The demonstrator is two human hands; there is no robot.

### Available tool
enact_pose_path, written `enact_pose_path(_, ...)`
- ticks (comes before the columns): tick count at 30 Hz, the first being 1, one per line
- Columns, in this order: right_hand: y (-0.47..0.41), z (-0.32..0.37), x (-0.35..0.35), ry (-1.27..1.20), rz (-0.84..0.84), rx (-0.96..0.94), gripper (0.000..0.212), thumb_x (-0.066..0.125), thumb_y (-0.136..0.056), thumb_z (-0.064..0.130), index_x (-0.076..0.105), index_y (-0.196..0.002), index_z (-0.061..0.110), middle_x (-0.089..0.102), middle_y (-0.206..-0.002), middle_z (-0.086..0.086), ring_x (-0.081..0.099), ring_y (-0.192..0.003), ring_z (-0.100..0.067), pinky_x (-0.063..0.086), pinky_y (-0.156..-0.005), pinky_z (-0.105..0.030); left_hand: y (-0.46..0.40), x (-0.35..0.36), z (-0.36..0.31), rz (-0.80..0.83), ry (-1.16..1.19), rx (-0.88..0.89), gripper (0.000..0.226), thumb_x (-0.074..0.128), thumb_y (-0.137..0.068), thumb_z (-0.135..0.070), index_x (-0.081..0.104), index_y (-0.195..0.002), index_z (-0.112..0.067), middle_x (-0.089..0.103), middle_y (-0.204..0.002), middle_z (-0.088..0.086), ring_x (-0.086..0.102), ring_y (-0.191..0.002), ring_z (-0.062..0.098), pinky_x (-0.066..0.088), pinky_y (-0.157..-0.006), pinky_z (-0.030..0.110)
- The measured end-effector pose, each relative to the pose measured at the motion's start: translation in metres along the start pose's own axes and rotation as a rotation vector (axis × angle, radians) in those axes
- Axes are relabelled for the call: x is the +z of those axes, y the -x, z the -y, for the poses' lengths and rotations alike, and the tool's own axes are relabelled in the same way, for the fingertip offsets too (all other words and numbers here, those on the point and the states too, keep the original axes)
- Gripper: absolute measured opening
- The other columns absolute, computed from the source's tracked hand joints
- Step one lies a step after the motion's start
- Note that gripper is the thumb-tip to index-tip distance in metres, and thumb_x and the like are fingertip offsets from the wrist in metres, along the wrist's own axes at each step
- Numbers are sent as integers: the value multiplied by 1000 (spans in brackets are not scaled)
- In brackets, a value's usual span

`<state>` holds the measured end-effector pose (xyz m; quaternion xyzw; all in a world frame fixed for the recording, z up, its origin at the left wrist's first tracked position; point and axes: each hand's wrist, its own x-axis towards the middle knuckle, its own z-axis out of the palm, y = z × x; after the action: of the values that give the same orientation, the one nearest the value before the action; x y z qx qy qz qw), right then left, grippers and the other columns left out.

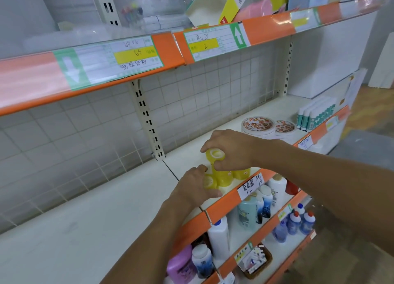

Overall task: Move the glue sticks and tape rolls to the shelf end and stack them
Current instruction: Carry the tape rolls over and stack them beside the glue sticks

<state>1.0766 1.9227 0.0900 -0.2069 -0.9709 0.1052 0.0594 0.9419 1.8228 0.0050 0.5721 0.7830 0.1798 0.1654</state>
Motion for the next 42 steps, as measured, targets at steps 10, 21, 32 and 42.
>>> enact_pose_path(10, 4, 4, -3, 19, -14, -7, 56, 68, -87, 31, 52, -140, 27, 48, -127, -2, 46, -121, -19, 38, -91, -27, 1, -8, 7, 55, 62, 58, 69, 88, -67, -35, 56, -127, -23, 59, -112, -6, 55, -98, 10, 43, -80, 21)
enact_pose_path(21, 5, 13, 1, 51, -1, -13, 56, 66, -88, 33, 50, -141, 27, 48, -130, -3, 45, -122, -19, 36, -88, -26, 1, 0, 10, -23, 83, 56, 72, 87, -66, -40, 55, -127, -20, 63, -115, -2, 59, -103, 14, 50, -86, 29)
enact_pose_path(32, 1, 28, 10, 156, 126, -62, 54, 69, -86, 29, 54, -138, 24, 51, -122, -4, 51, -113, -19, 39, -81, -26, 9, -6, 21, -10, 139, 95, 51, 84, -73, -37, 63, -117, -21, 69, -107, -6, 62, -98, 10, 49, -87, 25)
enact_pose_path(42, -4, 37, 12, 180, 136, -104, 53, 71, -83, 28, 54, -134, 26, 51, -119, -1, 50, -109, -17, 46, -86, -32, 14, -3, 24, -19, 251, 56, 51, 86, -72, -30, 62, -117, -25, 69, -109, -8, 63, -100, 9, 51, -90, 27)
